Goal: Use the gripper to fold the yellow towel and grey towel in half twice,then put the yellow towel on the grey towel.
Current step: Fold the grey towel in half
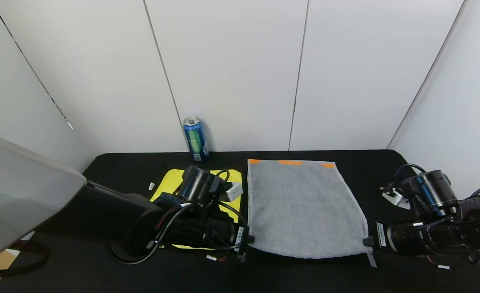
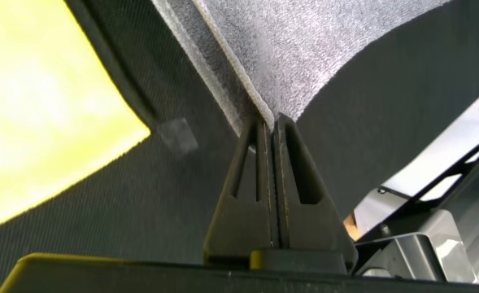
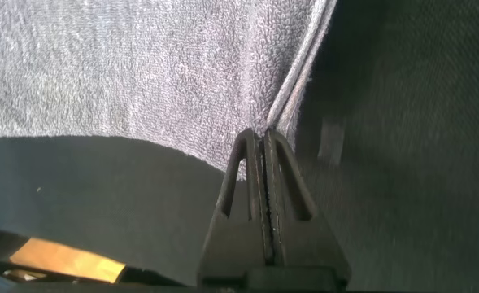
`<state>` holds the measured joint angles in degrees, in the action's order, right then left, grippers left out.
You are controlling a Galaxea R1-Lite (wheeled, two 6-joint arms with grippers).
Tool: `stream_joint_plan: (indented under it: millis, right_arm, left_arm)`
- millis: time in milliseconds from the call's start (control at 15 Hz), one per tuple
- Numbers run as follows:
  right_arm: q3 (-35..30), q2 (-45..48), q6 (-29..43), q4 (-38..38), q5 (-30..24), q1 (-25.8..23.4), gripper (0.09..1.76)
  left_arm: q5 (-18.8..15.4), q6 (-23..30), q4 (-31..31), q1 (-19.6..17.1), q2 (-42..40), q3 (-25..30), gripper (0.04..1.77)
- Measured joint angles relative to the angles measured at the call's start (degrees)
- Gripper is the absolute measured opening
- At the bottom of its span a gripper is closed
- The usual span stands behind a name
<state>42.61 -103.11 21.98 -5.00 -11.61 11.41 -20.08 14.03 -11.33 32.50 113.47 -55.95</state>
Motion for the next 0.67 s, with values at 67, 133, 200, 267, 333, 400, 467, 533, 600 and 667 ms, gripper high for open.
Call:
stream_joint_plan:
  millis: [67, 133, 200, 267, 333, 400, 467, 533, 600, 667]
  right_arm:
    - [-0.71, 1.12, 0.00, 0.02, -0.05, 0.16, 0.12]
    - [-1.49, 2.32, 0.00, 0.02, -0.07, 0.35, 0.12]
    - [-2.32, 3.44, 0.02, 0.05, -0.05, 0.60, 0.12]
    - [-3.13, 4.49, 0.10, 0.10, -0.07, 0.83, 0.12]
    - [-3.97, 5.64, 0.40, 0.22, -0.07, 1.15, 0.12]
    - [-4.74, 6.75, 1.04, 0.27, -0.10, 1.57, 0.12]
    - [-5.60, 8.02, 1.74, 0.24, -0.07, 2.10, 0.12]
    - [-6.50, 9.28, 2.32, 0.27, -0.05, 2.69, 0.12]
    - [-7.44, 10.54, 3.04, 0.27, -0.07, 3.39, 0.12]
    - [-8.41, 11.82, 3.80, 0.32, -0.07, 4.13, 0.12]
  left_arm:
    - [0.11, -0.05, 0.02, 0.00, -0.95, 0.76, 0.10]
    - [0.51, -0.02, 0.02, 0.02, -1.87, 1.63, 0.10]
    - [1.04, -0.05, 0.02, 0.07, -2.67, 2.49, 0.10]
    - [1.26, -0.07, -0.02, 0.11, -3.49, 3.43, 0.10]
    - [1.30, -0.11, -0.05, 0.13, -4.32, 4.50, 0.10]
    - [1.34, -0.16, -0.06, 0.16, -5.10, 5.52, 0.10]
    - [1.37, -0.21, -0.06, 0.18, -5.92, 6.56, 0.10]
    - [1.39, -0.22, -0.11, 0.18, -6.94, 7.72, 0.10]
    - [1.41, -0.22, -0.11, 0.21, -7.92, 8.78, 0.10]
    - [1.44, -0.21, -0.11, 0.22, -9.01, 9.81, 0.10]
